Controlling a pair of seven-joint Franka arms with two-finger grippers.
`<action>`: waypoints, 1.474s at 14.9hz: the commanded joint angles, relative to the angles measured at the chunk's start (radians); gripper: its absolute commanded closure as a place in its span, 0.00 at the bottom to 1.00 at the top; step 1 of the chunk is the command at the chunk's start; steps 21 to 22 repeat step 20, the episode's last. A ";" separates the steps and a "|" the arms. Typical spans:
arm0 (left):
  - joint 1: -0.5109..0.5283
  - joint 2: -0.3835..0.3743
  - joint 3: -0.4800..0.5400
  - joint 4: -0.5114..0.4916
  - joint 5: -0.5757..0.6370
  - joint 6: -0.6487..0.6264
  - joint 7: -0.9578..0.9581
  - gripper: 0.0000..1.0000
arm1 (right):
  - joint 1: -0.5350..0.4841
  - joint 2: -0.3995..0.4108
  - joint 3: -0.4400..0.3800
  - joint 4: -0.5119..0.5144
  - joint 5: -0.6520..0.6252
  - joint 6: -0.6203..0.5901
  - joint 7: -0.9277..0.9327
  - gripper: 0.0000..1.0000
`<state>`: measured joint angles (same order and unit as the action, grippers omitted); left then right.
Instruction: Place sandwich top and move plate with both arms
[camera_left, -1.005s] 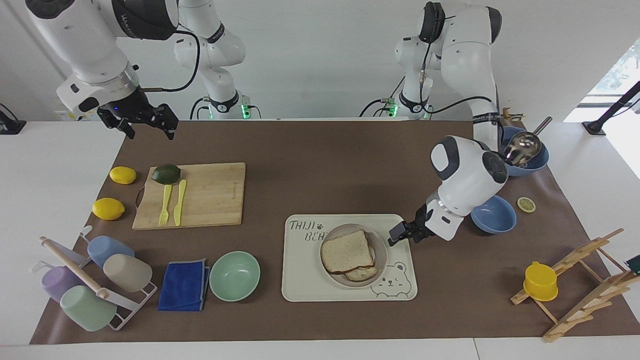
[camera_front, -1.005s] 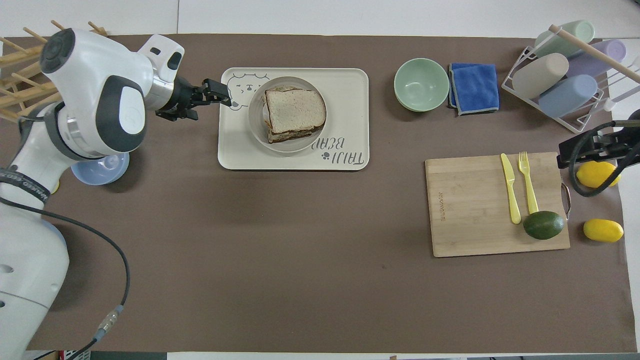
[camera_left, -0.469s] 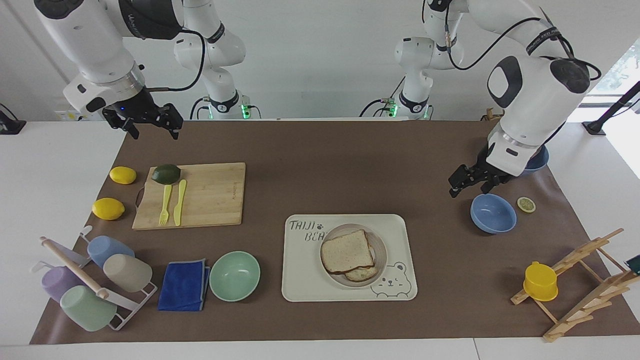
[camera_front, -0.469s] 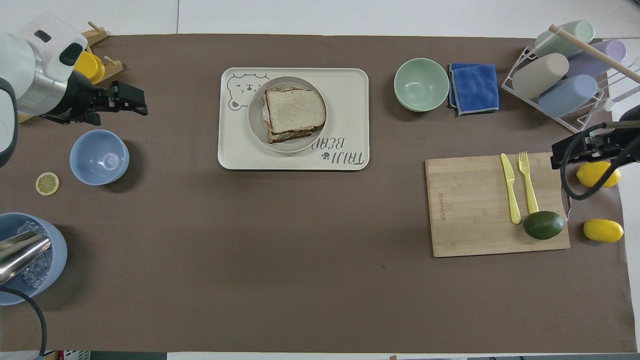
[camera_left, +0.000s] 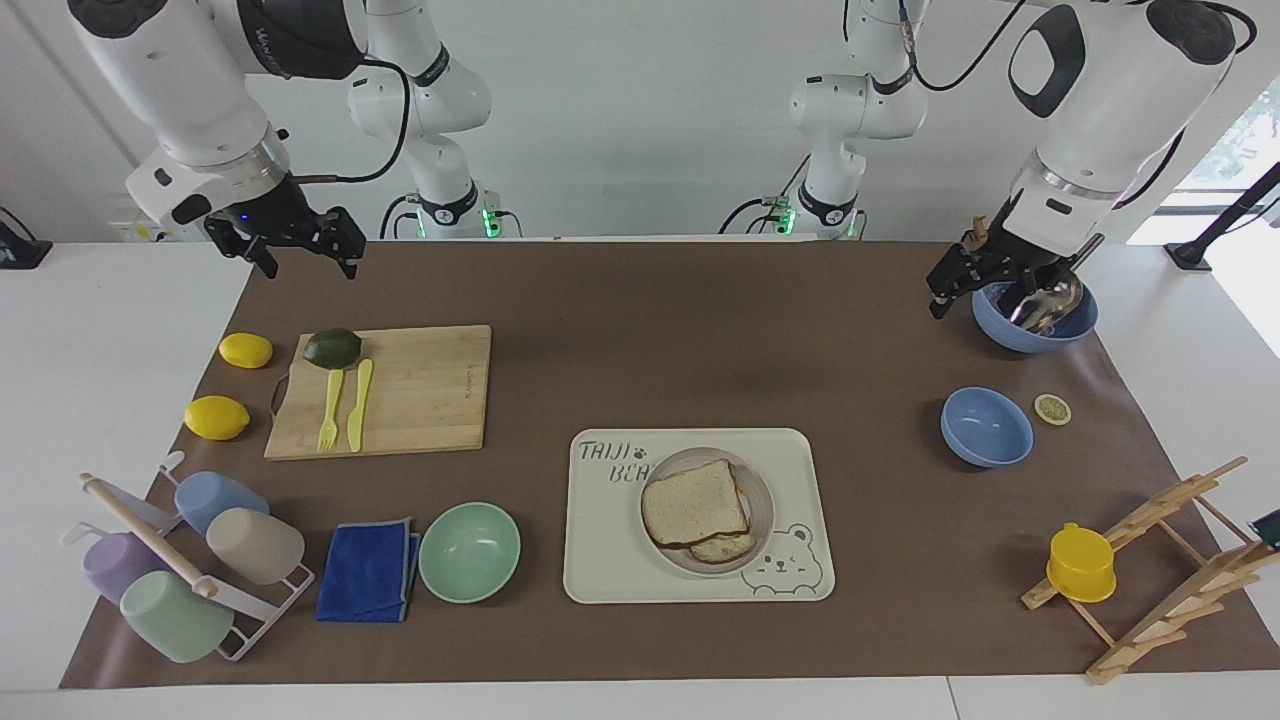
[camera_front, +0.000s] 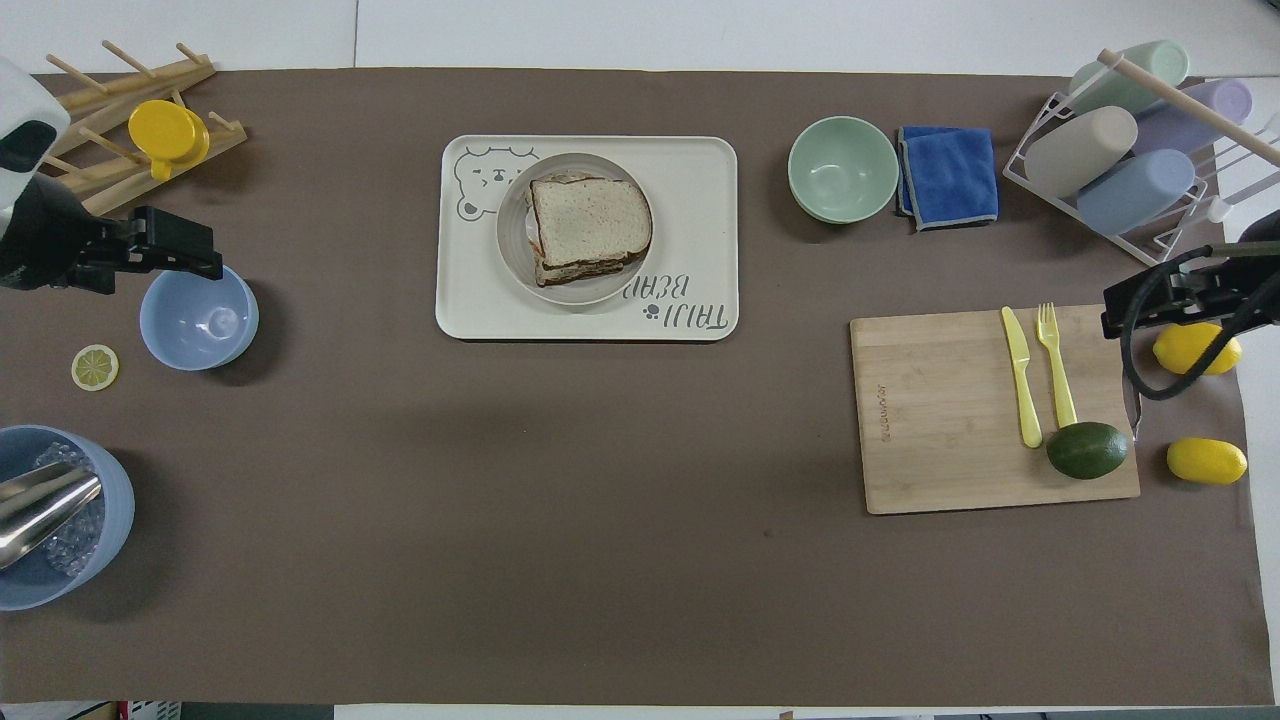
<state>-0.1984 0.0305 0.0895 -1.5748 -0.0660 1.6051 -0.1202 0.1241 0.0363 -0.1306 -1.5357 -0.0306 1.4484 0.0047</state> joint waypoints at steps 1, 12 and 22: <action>0.020 -0.098 -0.007 -0.123 0.017 -0.036 0.037 0.00 | 0.000 -0.021 0.002 -0.020 -0.020 -0.010 -0.017 0.00; 0.102 -0.075 -0.116 -0.076 0.051 -0.085 0.042 0.00 | 0.000 -0.021 0.002 -0.018 -0.020 -0.010 -0.017 0.00; 0.111 -0.087 -0.116 -0.093 0.048 -0.123 0.042 0.00 | -0.001 -0.021 0.002 -0.017 -0.020 -0.008 -0.018 0.00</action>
